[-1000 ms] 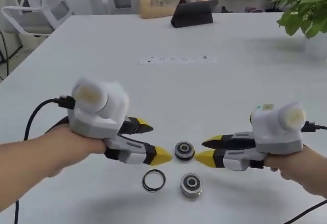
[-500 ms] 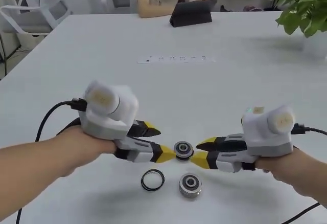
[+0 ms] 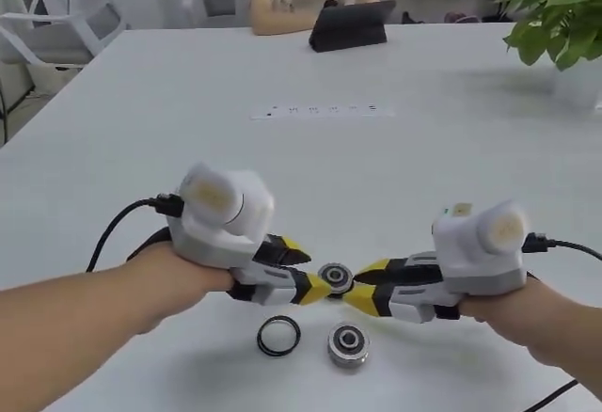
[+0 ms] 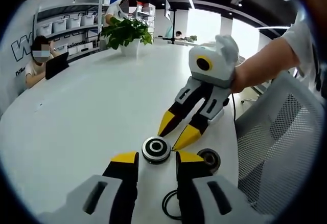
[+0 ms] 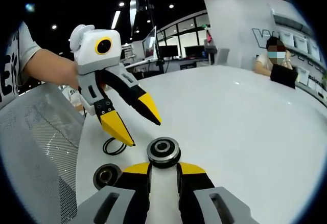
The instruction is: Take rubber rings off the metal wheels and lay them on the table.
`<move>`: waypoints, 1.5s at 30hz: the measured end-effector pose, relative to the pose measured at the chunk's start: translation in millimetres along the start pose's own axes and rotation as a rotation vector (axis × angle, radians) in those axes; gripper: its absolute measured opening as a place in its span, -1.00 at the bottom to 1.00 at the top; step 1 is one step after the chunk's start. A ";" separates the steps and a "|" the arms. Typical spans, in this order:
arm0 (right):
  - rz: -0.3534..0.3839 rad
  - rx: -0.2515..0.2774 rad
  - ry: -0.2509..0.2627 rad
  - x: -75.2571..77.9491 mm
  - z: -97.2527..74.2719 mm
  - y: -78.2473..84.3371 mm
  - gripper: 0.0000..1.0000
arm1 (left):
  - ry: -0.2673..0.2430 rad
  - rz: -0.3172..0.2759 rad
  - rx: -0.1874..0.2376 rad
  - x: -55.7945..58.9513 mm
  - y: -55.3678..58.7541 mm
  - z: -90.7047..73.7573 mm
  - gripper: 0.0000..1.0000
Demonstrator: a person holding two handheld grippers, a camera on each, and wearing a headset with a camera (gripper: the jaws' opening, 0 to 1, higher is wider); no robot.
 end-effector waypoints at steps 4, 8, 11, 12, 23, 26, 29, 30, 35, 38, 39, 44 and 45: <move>0.006 0.007 0.008 1.4 0.2 0.0 -0.67 | -0.007 -0.012 -0.007 -2.9 3.6 5.2 -0.59; 0.010 0.009 0.010 1.4 -0.2 1.0 -0.67 | -0.006 -0.001 -0.019 -2.8 6.5 9.1 -0.64; 0.013 0.010 0.014 1.5 -1.1 1.9 -0.68 | -0.003 0.005 -0.023 -1.0 7.2 12.0 -0.66; 0.012 0.011 0.014 1.7 -1.3 1.9 -0.68 | 0.000 0.008 -0.022 -0.5 6.9 12.7 -0.67; 0.009 0.015 0.021 5.0 -3.7 0.4 -0.67 | 0.005 0.048 -0.023 -1.7 4.5 20.8 -0.80; 0.008 0.016 0.023 6.0 -3.9 0.2 -0.66 | 0.019 0.090 -0.027 1.3 4.1 22.4 -0.83; 0.008 0.017 0.026 7.2 -4.1 0.2 -0.65 | 0.015 0.096 -0.027 1.5 3.5 22.5 -0.83; 0.008 0.017 0.026 7.2 -4.1 0.1 -0.65 | 0.014 0.095 -0.026 0.9 3.4 22.5 -0.83; 0.002 0.018 0.022 7.4 -2.7 -0.6 -0.64 | -0.001 0.074 -0.026 0.2 2.6 23.2 -0.85; 0.001 0.022 0.017 7.4 -1.6 -1.4 -0.60 | 0.003 0.073 -0.024 0.0 3.2 22.9 -0.85; 0.003 0.024 0.012 6.6 -0.9 -2.0 -0.59 | 0.005 0.076 -0.023 0.1 3.3 22.7 -0.85; -0.009 0.019 -0.001 4.0 5.1 -3.2 -0.52 | 0.004 0.081 -0.019 -0.1 3.7 22.4 -0.86; -0.006 0.016 0.003 4.7 6.5 -3.3 -0.48 | 0.003 0.081 -0.017 0.0 3.8 22.4 -0.86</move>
Point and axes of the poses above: the centre of the closed fingertips' face, and the gripper's own axes: z roughly forward along the fingers, x roughly to its right, y roughly out of its underside, the point moved 5 cm from there along -z, roughly backward along the fingers, and after that the axes turned 15 degrees about x, right-handed, at the moved point
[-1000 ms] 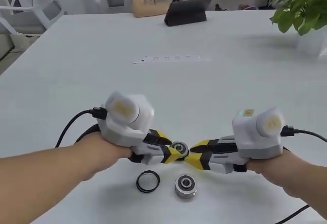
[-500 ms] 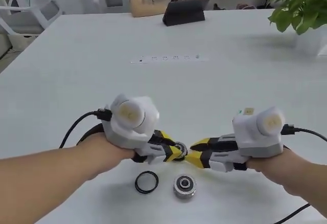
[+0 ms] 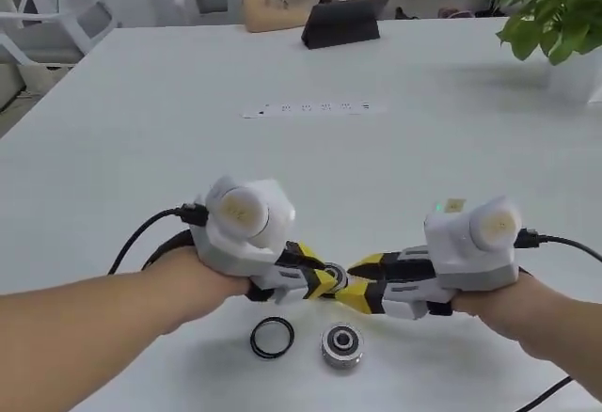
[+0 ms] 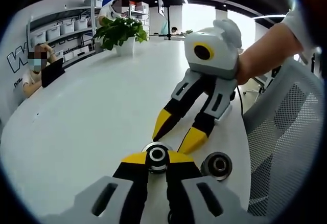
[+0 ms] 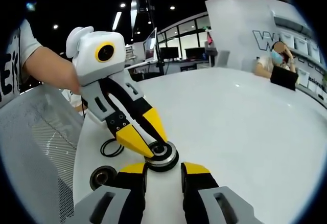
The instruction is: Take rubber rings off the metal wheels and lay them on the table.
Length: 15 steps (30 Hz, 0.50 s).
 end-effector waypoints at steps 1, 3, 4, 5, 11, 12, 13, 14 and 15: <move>0.014 0.001 0.008 0.9 2.0 0.1 -0.42 | -0.003 -0.002 0.003 0.1 0.1 -0.1 -0.86; 0.012 0.001 -0.002 -1.1 5.0 0.2 -0.42 | -0.007 -0.003 0.005 0.4 0.2 -0.5 -0.86; 0.006 -0.001 -0.004 -1.8 6.5 0.4 -0.43 | -0.008 -0.003 0.005 0.7 -0.1 -0.6 -0.86; -0.002 -0.005 -0.009 -3.0 8.1 0.4 -0.45 | -0.009 -0.003 0.005 0.8 -0.2 -0.7 -0.86; -0.019 -0.014 -0.010 -4.7 8.6 -0.9 -0.49 | -0.025 -0.005 0.002 1.0 0.1 -0.8 -0.86; -0.018 -0.016 -0.010 -4.7 7.9 -1.0 -0.49 | -0.026 -0.005 0.001 1.0 0.2 -0.6 -0.86; -0.019 -0.018 -0.011 -4.6 6.9 -0.9 -0.51 | -0.028 -0.003 0.001 1.2 0.2 -0.8 -0.86; -0.021 -0.021 -0.011 -4.6 5.7 -0.9 -0.52 | -0.028 -0.002 0.000 1.3 0.3 -0.7 -0.86; -0.022 -0.022 -0.011 -4.6 4.8 -0.7 -0.53 | -0.029 -0.001 0.001 1.4 0.4 -0.8 -0.86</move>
Point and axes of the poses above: the centre of the closed fingertips' face, and the gripper's own axes: z roughly forward along the fingers, x roughly to its right, y roughly out of its underside, the point moved 5 cm from there along -z, roughly backward along the fingers, and after that the axes turned 15 degrees about x, right-handed, at the moved point
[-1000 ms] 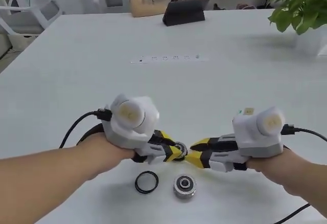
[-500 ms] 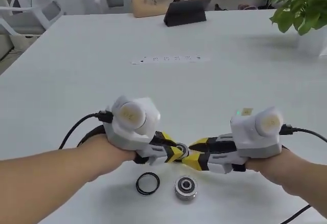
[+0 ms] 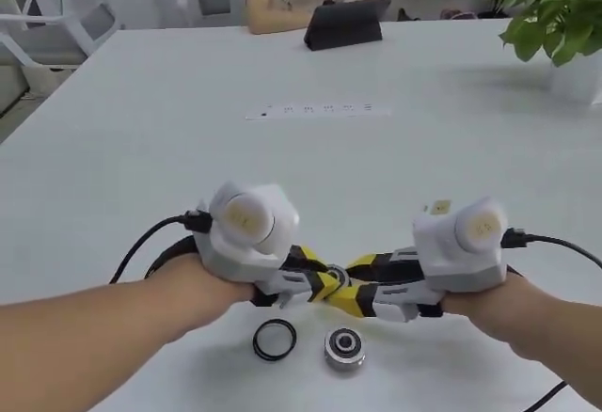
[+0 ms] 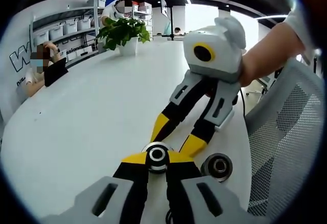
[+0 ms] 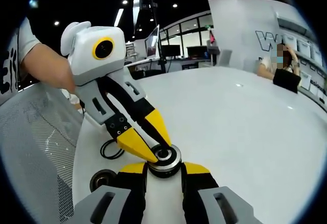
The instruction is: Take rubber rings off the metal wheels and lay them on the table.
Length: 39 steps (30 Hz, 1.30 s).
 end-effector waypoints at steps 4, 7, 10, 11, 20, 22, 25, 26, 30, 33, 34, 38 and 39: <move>-0.008 -0.009 0.004 -0.9 -4.5 0.3 -0.60 | 0.000 0.000 0.001 -0.2 0.2 0.1 -0.86; -0.011 -0.017 0.007 -0.3 -7.9 1.5 -0.71 | 0.000 0.000 0.000 0.0 0.2 0.2 -0.86; -0.006 -0.022 0.012 0.1 -10.1 2.0 -0.80 | -0.004 -0.001 0.000 0.2 0.4 0.2 -0.86; -0.007 -0.022 0.012 -0.2 -10.1 2.0 -0.81 | -0.005 -0.003 0.001 0.1 0.4 0.3 -0.86; 0.000 -0.026 0.023 -0.3 -10.9 2.6 -0.92 | -0.014 -0.004 -0.004 -0.3 0.6 0.7 -0.86; 0.004 -0.030 0.022 -0.8 -11.2 3.1 -0.97 | -0.016 -0.003 -0.005 -0.6 0.6 0.7 -0.86; 0.020 -0.026 0.038 0.1 -12.5 3.7 -1.00 | -0.017 -0.001 -0.007 -0.5 0.6 0.8 -0.86; 0.023 -0.025 0.041 0.4 -12.7 3.8 -1.00 | -0.017 -0.001 -0.007 -0.6 0.6 0.8 -0.86; 0.073 -0.019 0.065 0.8 -13.0 3.3 -1.00 | -0.021 0.002 -0.011 -0.2 0.5 0.9 -0.86; 0.116 -0.011 0.079 1.2 -14.5 2.2 -1.00 | -0.023 0.005 -0.014 -0.2 0.5 1.0 -0.86; 0.122 -0.009 0.079 1.6 -14.8 2.2 -1.00 | -0.024 0.006 -0.015 -0.2 0.4 1.0 -0.86; 0.157 -0.003 0.091 2.0 -15.6 2.3 -1.00 | -0.022 0.009 -0.018 -0.4 0.5 1.4 -0.87; 0.173 0.000 0.104 2.3 -16.5 1.6 -1.00 | -0.022 0.009 -0.019 -0.4 0.5 1.5 -0.87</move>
Point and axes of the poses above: the centre of the closed fingertips' face, and the gripper's own axes: z roughly forward along the fingers, x roughly to its right, y roughly out of its underside, the point moved 5 cm from there along -z, roughly backward along the fingers, and after that the axes turned 15 degrees about x, right-handed, at the moved point
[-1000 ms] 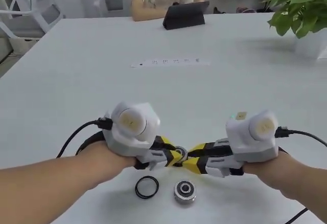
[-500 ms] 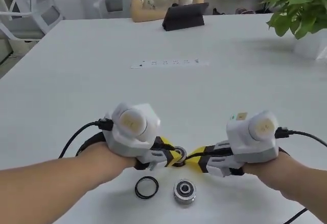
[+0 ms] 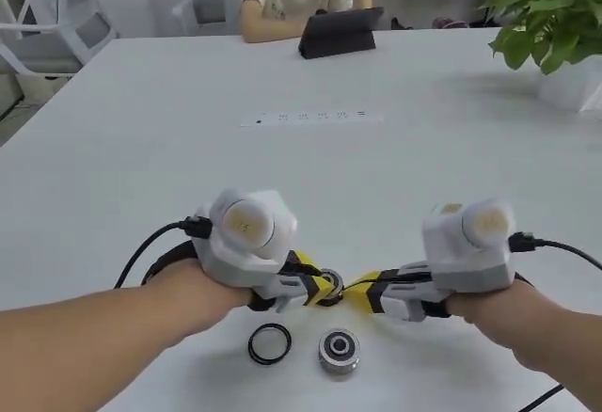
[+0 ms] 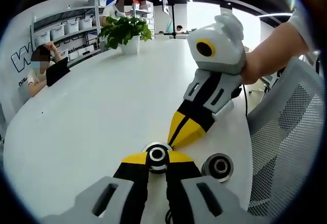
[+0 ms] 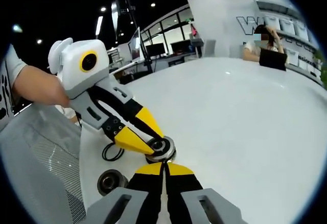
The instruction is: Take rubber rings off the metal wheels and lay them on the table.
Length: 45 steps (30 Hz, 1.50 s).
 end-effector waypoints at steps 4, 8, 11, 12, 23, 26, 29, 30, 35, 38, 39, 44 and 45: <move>-0.005 0.013 -0.002 -0.5 -1.7 -0.7 -1.00 | -0.003 0.000 -0.001 0.0 0.0 0.1 -0.87; 0.032 0.027 0.011 0.3 -1.1 -1.4 -1.00 | -0.009 -0.003 -0.001 0.6 -0.2 -0.2 -0.87; 0.091 0.059 0.036 3.0 -0.2 -4.2 -1.00 | -0.014 -0.005 -0.002 0.4 -0.2 -0.2 -0.87; 0.102 0.063 0.043 3.8 0.2 -4.8 -1.00 | -0.016 -0.006 -0.002 0.8 -0.3 -0.3 -0.87; 0.152 0.089 0.058 2.2 1.8 -8.5 -1.00 | -0.023 0.001 -0.011 2.2 -0.5 -0.7 -0.87; 0.146 0.089 0.057 1.2 1.9 -9.0 -1.00 | -0.024 0.003 -0.010 2.2 -0.5 -0.9 -0.87; 0.140 0.093 0.054 0.1 1.8 -9.7 -1.00 | -0.026 0.005 -0.011 2.1 -0.5 -0.9 -0.87; 0.140 0.094 0.055 0.0 1.9 -9.8 -1.00 | -0.026 0.006 -0.010 2.0 -0.5 -0.9 -0.87; 0.142 0.096 0.049 -2.1 2.7 -11.4 -1.00 | -0.026 0.011 -0.010 2.4 -0.6 -1.0 -0.87; 0.147 0.099 0.044 -3.3 3.4 -12.0 -1.00 | -0.029 0.015 -0.010 2.9 -0.8 -1.2 -0.87; 0.148 0.101 0.042 -3.7 3.6 -12.2 -1.00 | -0.030 0.016 -0.010 2.9 -0.8 -1.2 -0.87; 0.154 0.104 0.033 -6.0 4.6 -13.0 -1.00 | -0.031 0.018 -0.011 2.7 -0.9 -1.1 -0.87; 0.155 0.104 0.032 -6.1 4.6 -13.0 -1.00 | -0.030 0.018 -0.010 2.7 -0.9 -1.1 -0.87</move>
Point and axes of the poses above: the centre of the closed fingertips' face, and the gripper's own axes: z roughly forward along the fingers, x roughly to its right, y roughly out of its underside, the point moved 5 cm from there along -z, roughly backward along the fingers, and after that the axes turned 15 degrees about x, right-handed, at the moved point
